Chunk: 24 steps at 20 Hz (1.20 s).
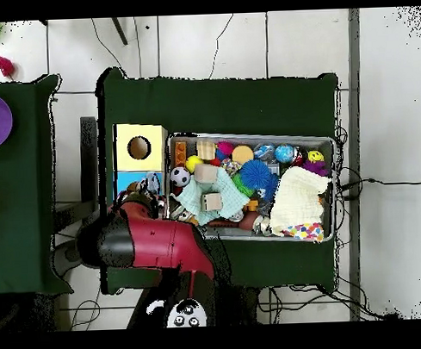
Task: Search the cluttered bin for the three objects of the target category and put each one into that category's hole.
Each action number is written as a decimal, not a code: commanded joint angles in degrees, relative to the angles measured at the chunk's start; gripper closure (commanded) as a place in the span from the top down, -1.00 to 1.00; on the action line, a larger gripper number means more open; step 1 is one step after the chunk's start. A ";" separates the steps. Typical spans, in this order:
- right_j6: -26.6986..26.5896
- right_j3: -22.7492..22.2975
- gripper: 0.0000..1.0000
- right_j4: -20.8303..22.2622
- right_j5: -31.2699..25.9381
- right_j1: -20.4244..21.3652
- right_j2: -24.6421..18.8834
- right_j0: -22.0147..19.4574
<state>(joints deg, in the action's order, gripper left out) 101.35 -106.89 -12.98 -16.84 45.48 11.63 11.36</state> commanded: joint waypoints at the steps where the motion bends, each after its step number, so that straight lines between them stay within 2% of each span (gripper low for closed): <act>1: 16.95 7.38 -1.00 -4.39 -4.28 -4.86 2.78 2.44; 5: 15.65 8.17 -1.00 -4.74 -4.23 -6.08 2.30 2.34; 9: 15.49 5.94 -1.00 -5.06 -2.31 -6.22 1.68 2.37; 12: 16.33 4.13 -1.00 -6.00 -3.80 -6.28 0.98 2.61; 16: 16.65 2.57 -1.00 -6.39 -2.90 -6.56 1.16 3.61; 24: 18.01 1.60 -1.00 -8.02 -7.64 -5.04 2.53 6.00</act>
<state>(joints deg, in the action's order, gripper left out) 102.76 -102.49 -17.99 -16.88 41.14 14.35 16.23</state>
